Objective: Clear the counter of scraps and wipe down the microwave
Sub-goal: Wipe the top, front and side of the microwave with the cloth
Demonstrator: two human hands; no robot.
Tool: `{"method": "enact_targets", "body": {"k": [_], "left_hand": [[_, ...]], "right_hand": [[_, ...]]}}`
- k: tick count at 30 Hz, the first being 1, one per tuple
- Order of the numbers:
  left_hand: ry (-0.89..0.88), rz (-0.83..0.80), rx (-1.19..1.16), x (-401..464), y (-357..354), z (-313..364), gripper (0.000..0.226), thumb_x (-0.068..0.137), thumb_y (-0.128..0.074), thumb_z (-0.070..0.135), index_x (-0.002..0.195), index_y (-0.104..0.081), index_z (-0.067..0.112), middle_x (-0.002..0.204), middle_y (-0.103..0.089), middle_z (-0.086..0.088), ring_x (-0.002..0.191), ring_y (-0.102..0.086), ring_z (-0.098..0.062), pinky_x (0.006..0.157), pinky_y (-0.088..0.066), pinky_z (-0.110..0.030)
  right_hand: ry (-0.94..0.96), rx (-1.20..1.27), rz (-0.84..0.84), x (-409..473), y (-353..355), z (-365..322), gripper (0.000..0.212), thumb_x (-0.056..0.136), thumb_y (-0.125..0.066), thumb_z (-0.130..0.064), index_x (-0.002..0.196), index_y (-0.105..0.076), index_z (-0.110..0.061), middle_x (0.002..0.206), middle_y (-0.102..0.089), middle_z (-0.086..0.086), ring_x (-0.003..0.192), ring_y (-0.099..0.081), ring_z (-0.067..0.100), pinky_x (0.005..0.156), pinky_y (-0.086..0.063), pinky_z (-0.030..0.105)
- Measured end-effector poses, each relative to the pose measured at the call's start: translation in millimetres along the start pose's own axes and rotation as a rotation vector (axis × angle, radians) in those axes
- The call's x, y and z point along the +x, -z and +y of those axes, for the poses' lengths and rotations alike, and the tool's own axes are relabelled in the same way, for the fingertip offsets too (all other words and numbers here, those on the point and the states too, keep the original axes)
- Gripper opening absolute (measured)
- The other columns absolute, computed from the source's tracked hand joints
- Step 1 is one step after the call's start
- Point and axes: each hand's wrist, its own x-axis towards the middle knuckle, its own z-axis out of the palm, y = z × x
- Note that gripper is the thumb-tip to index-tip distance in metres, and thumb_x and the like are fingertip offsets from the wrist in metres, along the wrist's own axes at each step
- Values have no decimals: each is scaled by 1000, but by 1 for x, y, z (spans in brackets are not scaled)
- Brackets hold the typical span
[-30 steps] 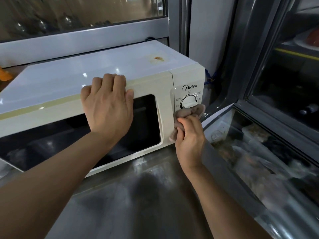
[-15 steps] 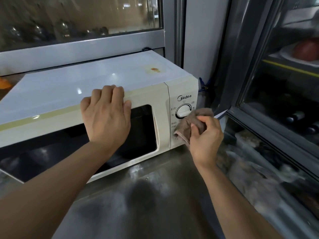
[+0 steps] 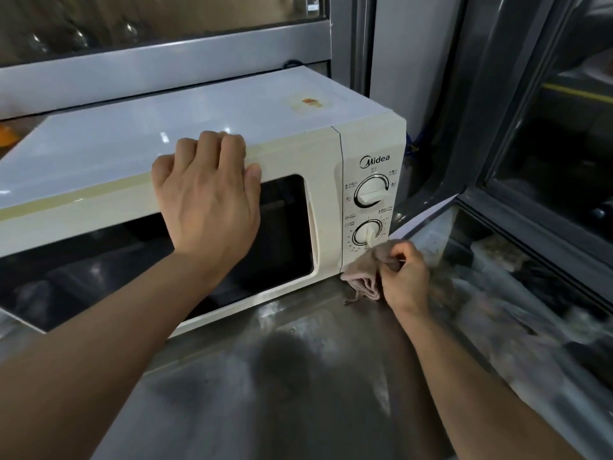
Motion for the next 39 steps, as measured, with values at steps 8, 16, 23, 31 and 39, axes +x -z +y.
{"method": "enact_targets", "body": {"k": [8, 16, 23, 31, 39], "left_hand": [[-7, 8, 4, 0, 0, -2, 33, 95, -35, 32, 108, -53, 8, 103, -57, -10, 93, -47, -33, 81, -27, -40], [-1, 7, -9, 0, 1, -1, 33, 94, -34, 32, 107, -53, 9, 102, -57, -10, 93, -47, -32, 81, -27, -40], [-12, -10, -18, 1, 3, -2, 32, 93, -35, 31, 106, -54, 9, 101, -58, -9, 89, -48, -32, 78, -30, -40], [-8, 3, -11, 0, 0, -3, 32, 93, -34, 31, 105, -55, 9, 99, -58, -8, 88, -49, -32, 77, -29, -39], [-21, -6, -10, 0, 1, -3, 32, 95, -34, 31, 107, -54, 9, 102, -58, -9, 90, -48, -32, 77, -27, -39]], "right_hand": [[135, 114, 149, -3, 12, -37, 21, 77, -68, 3, 95, -61, -5, 104, -50, 6, 92, -48, 9, 81, -33, 1], [-322, 249, 139, -26, -23, -38, 17, 85, -58, -2, 101, -51, -4, 102, -60, 15, 92, -58, 22, 80, -46, 25], [-528, 760, 271, -46, -20, -87, 16, 82, -69, -4, 92, -57, -4, 79, -63, 7, 75, -65, 21, 71, -56, 28], [-653, 1006, 246, -40, -31, -96, 27, 76, -74, -1, 94, -54, -3, 78, -63, 9, 56, -62, 9, 47, -51, 18], [-739, 797, 178, -26, -27, -46, 17, 85, -62, 4, 89, -51, -9, 89, -60, 13, 67, -60, 18, 64, -55, 29]]}}
